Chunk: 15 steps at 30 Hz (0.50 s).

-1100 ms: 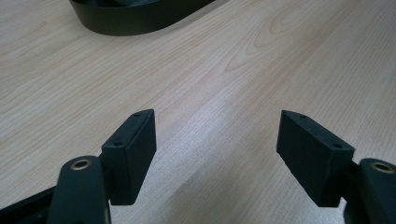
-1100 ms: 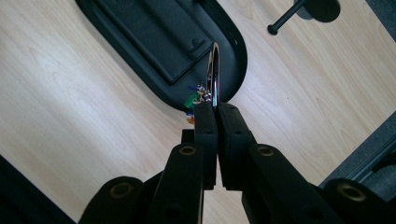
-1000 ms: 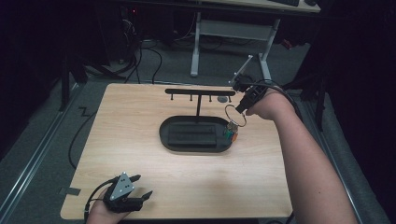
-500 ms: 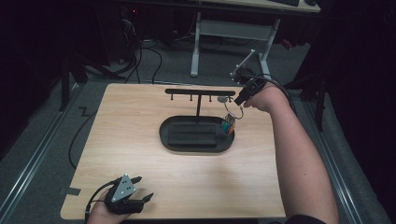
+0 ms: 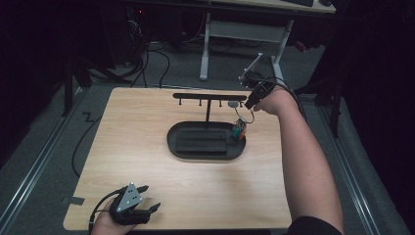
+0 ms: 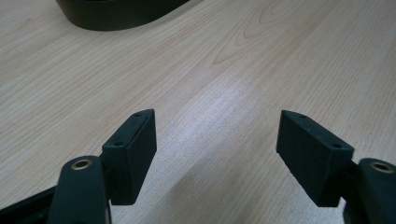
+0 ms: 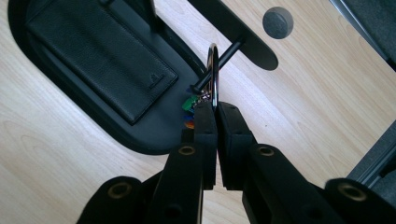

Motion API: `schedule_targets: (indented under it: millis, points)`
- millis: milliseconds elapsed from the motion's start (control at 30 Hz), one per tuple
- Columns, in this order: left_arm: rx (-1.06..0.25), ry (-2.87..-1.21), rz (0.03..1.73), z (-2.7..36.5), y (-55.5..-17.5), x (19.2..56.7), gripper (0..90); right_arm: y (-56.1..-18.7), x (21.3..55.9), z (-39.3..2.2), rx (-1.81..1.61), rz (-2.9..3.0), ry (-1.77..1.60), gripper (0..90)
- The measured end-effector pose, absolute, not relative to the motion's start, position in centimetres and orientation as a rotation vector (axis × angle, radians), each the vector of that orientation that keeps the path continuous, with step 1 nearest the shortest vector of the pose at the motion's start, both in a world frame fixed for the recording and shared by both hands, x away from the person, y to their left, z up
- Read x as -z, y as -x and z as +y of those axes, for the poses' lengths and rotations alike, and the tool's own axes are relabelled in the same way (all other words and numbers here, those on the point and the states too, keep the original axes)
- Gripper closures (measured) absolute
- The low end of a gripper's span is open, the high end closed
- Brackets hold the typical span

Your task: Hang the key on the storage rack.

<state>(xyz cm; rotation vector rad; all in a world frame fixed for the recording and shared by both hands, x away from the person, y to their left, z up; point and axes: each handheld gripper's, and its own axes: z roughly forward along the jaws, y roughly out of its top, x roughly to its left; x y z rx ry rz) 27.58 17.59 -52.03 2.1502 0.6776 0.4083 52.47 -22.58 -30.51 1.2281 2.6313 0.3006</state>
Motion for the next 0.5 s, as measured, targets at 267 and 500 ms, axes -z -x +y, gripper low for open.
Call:
schedule_targets:
  millis: [267, 500]
  points:
    - [-0.393, -2.155, 0.67, 17.4, -27.6, 52.1, 29.4, -52.8, 30.6, -22.0, -0.286, 2.576, -1.206, 82.5]
    - [-0.387, -2.147, 0.675, 17.5, -27.7, 52.2, 29.4, -51.6, 29.8, -22.2, -0.275, 2.544, -1.208, 80.0]
